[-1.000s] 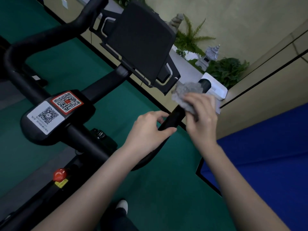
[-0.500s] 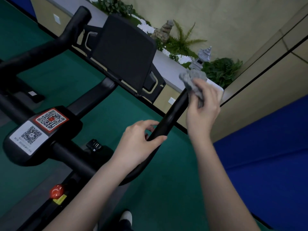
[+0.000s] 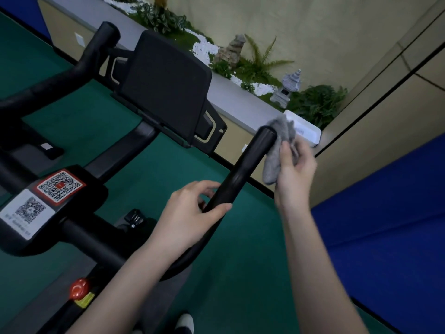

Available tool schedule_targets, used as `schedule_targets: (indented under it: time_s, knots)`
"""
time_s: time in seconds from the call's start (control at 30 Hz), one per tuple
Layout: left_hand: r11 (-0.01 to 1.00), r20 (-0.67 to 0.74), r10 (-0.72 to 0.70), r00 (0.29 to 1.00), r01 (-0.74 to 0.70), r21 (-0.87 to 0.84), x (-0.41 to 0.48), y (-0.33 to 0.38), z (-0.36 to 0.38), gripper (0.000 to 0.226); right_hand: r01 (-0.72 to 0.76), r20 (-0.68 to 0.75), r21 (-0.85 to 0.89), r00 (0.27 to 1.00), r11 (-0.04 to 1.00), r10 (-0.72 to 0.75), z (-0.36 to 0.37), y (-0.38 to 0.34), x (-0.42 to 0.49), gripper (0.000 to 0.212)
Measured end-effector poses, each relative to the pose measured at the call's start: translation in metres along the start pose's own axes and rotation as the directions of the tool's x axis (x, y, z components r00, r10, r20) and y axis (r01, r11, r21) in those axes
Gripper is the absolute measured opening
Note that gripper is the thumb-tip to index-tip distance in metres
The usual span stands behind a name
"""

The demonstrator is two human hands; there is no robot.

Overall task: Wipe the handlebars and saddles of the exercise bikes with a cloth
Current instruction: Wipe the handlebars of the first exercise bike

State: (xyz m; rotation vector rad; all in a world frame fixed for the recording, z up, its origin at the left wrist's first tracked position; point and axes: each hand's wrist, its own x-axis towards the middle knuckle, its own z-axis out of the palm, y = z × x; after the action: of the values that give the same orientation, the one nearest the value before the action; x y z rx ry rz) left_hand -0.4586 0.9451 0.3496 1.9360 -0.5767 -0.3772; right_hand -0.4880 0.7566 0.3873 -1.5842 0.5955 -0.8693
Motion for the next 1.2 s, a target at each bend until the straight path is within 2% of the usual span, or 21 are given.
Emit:
schedule_targets:
  time_s: [0.07, 0.13, 0.23, 0.4, 0.57, 0.77, 0.97, 1.2]
  knots:
    - [1.000, -0.005, 0.000, 1.000, 0.000, 0.004, 0.000, 0.001, 0.000, 0.039, -0.098, 0.007, 0.248, 0.995, 0.964, 0.099, 0.010, 0.010, -0.013, 0.021]
    - [1.000, -0.007, -0.004, 1.000, 0.004, 0.008, 0.001, 0.001, 0.000, 0.038, -0.178, 0.038, 0.413, 0.983, 0.893, 0.178, 0.015, 0.014, -0.013, 0.022]
    - [1.000, -0.007, -0.008, 1.000, 0.008, 0.007, 0.001, 0.001, 0.000, 0.039, -0.242, 0.098, 0.491, 0.970, 0.837, 0.222, 0.014, 0.017, -0.013, 0.024]
    - [1.000, -0.002, -0.016, 1.000, 0.016, 0.002, 0.000, 0.002, 0.001, 0.040, -0.286, 0.177, 0.376, 0.956, 0.882, 0.234, 0.011, 0.029, -0.031, 0.024]
    - [1.000, -0.007, 0.006, 1.000, -0.006, 0.005, 0.001, 0.002, 0.001, 0.037, -0.310, 0.205, 0.324, 0.945, 0.894, 0.254, 0.008, 0.035, -0.047, 0.024]
    - [0.999, -0.010, 0.037, 0.999, -0.037, 0.005, -0.001, 0.002, -0.001, 0.038, -0.309, 0.254, 0.171, 0.931, 0.936, 0.261, -0.005, 0.040, -0.067, 0.021]
    - [0.997, -0.017, 0.064, 0.998, -0.064, 0.038, -0.003, 0.004, -0.001, 0.038, -0.153, 0.238, -0.113, 0.955, 0.982, 0.176, -0.025, 0.030, -0.073, 0.017]
    - [0.959, 0.059, 0.112, 0.992, -0.124, 0.256, -0.006, 0.011, -0.007, 0.046, -0.021, 0.099, -0.316, 0.994, 0.949, 0.054, -0.045, 0.022, -0.096, 0.014]
